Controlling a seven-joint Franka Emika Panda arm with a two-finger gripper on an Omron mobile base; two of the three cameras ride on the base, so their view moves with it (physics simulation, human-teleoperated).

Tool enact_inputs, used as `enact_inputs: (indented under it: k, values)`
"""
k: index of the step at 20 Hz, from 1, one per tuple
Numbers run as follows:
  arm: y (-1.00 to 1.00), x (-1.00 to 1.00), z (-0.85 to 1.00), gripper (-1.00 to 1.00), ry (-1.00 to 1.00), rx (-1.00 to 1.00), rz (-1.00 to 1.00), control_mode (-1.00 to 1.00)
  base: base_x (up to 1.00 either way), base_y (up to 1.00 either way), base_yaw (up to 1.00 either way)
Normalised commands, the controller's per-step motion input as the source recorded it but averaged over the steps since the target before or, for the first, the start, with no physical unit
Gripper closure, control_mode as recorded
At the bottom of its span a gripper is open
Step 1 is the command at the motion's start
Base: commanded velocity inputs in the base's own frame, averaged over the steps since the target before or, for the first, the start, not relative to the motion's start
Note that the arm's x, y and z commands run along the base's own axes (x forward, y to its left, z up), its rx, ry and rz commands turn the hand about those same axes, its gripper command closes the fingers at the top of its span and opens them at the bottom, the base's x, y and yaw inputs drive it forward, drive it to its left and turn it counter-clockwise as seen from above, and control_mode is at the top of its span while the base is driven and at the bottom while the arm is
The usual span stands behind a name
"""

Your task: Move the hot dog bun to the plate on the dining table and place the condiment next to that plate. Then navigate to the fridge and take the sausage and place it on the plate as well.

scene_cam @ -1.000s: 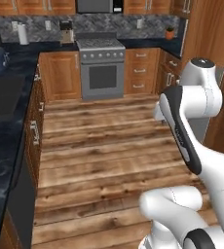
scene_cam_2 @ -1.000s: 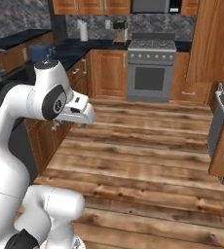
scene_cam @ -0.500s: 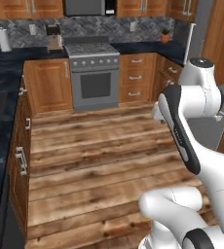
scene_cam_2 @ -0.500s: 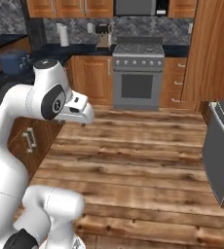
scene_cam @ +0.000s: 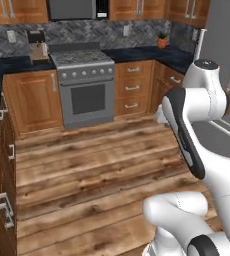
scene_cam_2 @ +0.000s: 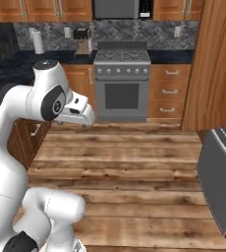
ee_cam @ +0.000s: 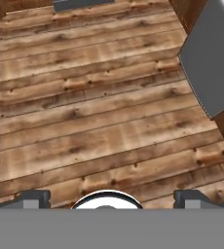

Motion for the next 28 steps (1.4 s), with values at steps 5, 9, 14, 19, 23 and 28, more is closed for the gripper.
enact_inputs:
  k: [5,9,14,19,23,28]
  values:
    - [0.00,0.00,0.00,-1.00,0.00,0.00,0.00,1.00,1.00,0.00,-0.31]
    - [0.00,0.00,0.00,-1.00,0.00,0.00,0.00,1.00,1.00,0.00,-0.40]
    - [0.00,0.00,0.00,-1.00,0.00,0.00,0.00,1.00,1.00,0.01,-0.50]
    - [0.00,0.00,0.00,-1.00,0.00,0.00,0.00,1.00,1.00,0.09,-0.59]
    - [0.00,0.00,0.00,-1.00,0.00,0.00,0.00,1.00,0.95,0.15,-0.66]
    - [0.00,0.00,0.00,-1.00,0.00,0.00,0.00,1.00,0.82,0.25,-0.71]
